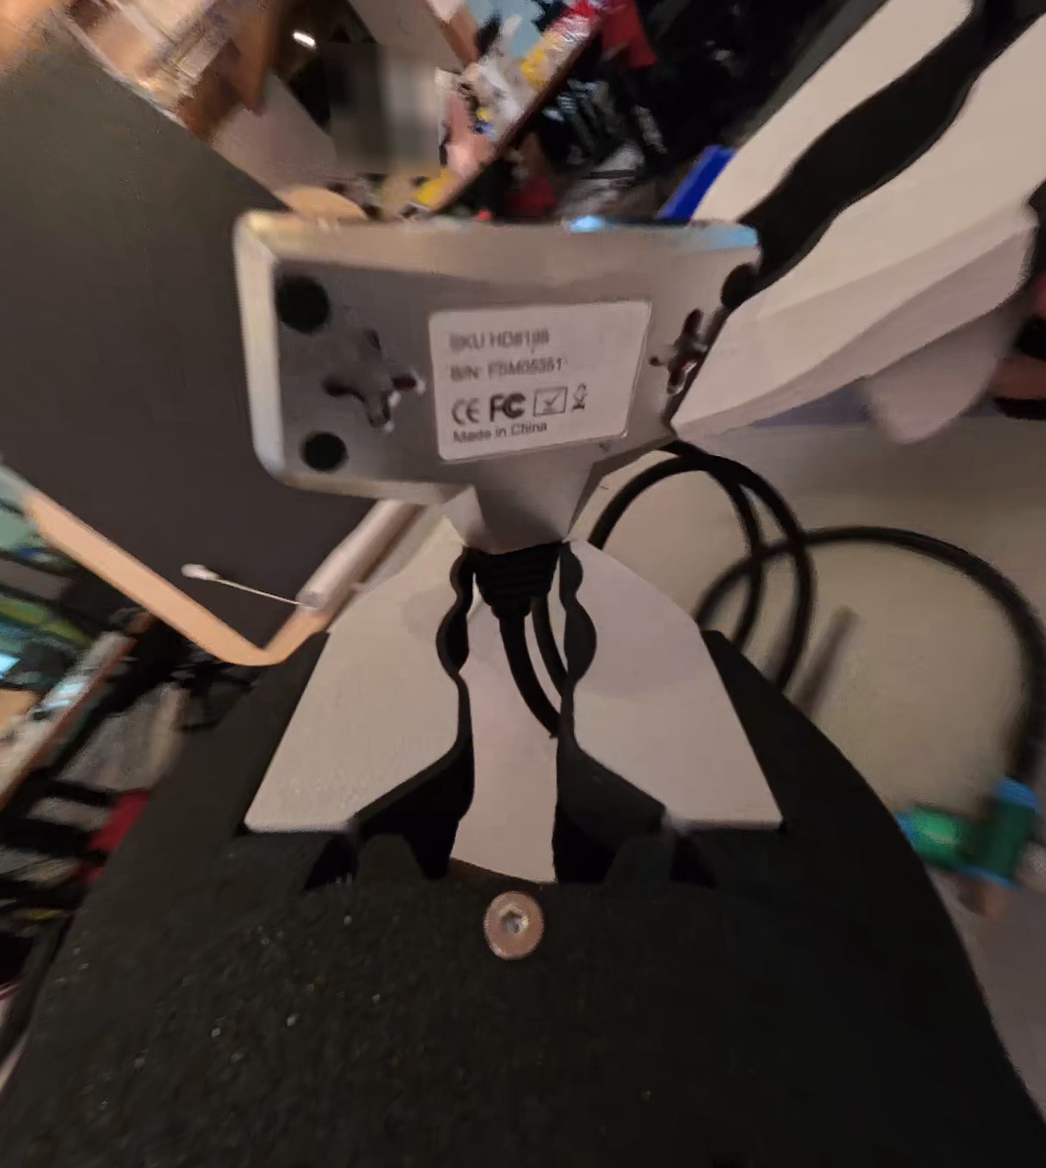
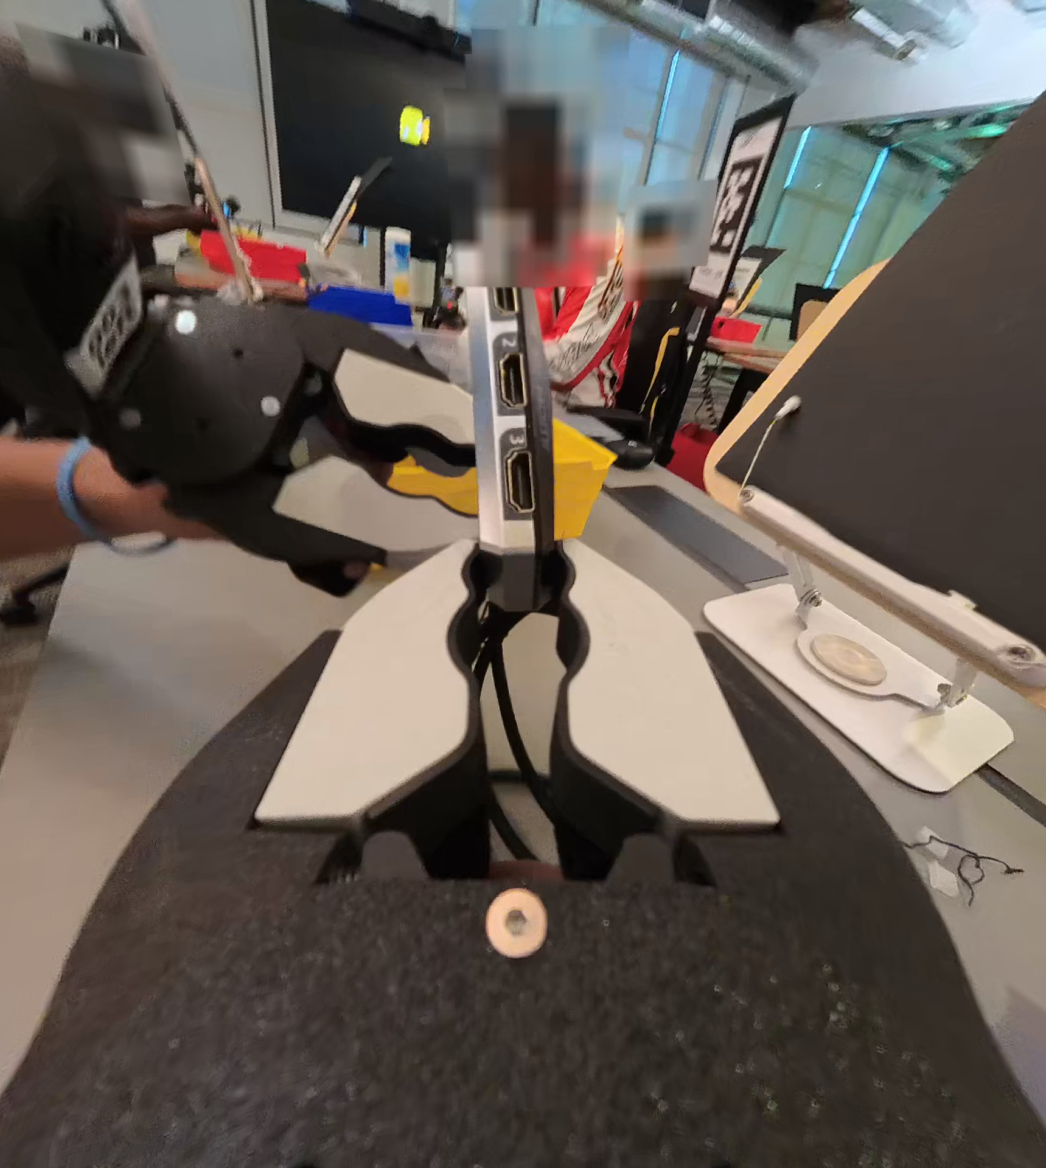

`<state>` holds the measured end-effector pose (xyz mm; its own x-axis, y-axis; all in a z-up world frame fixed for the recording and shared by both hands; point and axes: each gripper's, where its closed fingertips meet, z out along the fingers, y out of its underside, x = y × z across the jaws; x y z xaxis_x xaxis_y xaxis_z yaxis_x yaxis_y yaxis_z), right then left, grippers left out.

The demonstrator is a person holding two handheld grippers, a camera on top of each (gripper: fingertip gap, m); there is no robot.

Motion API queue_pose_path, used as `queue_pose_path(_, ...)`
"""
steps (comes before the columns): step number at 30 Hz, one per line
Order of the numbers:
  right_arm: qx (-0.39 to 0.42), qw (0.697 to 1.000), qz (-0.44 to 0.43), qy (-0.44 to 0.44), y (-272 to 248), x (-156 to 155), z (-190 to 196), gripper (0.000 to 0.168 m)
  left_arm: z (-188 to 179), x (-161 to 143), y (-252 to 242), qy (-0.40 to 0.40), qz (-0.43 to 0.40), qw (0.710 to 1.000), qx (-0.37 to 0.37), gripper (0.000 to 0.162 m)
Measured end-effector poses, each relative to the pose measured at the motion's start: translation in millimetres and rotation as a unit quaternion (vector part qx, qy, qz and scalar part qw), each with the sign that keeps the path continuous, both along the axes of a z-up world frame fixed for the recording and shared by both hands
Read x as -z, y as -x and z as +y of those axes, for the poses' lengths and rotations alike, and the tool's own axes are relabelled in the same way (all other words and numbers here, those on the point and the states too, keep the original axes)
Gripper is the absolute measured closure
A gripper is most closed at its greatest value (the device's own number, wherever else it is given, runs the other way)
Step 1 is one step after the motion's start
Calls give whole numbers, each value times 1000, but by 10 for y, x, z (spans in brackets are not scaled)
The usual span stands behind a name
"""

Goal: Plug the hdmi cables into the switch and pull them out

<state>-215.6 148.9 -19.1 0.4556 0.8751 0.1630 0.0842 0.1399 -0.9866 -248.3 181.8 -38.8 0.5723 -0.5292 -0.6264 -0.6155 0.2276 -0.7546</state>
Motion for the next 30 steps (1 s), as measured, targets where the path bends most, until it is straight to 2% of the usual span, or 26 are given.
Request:
queue_pose_path(2,-11,999,-32,-7,19,149,-8,150,-179,51,40,69,-25,996,57,129)
queue_pose_path(3,-14,999,-42,-13,24,211,-3,150,-239,49,108,101,-32,992,71,121)
queue_pose_path(5,-21,998,-51,-16,34,296,2,150,-331,3,269,138,-35,986,90,115)
queue_pose_path(9,-42,997,-60,-20,109,388,-33,150,-459,-111,446,140,-36,984,107,110)
queue_pose_path(13,-37,988,-118,-90,238,392,-154,150,-548,-12,409,119,11,986,118,110)
queue_pose_path(14,-34,983,-140,-114,277,388,-188,150,-554,2,397,110,23,987,117,112)
queue_pose_path(16,-42,971,-178,-157,371,371,-280,150,-561,30,395,89,53,987,119,126)
queue_pose_path(18,-30,958,-207,-198,412,326,-295,150,-551,20,435,73,66,988,120,128)
queue_pose_path(23,-59,956,-129,-257,512,168,-348,146,-626,5,515,67,25,984,162,135)
queue_pose_path(27,-114,961,-69,-240,567,186,-353,145,-659,83,541,63,5,981,185,138)
queue_pose_path(30,-173,954,-90,-227,612,273,-388,147,-693,166,562,65,12,976,209,139)
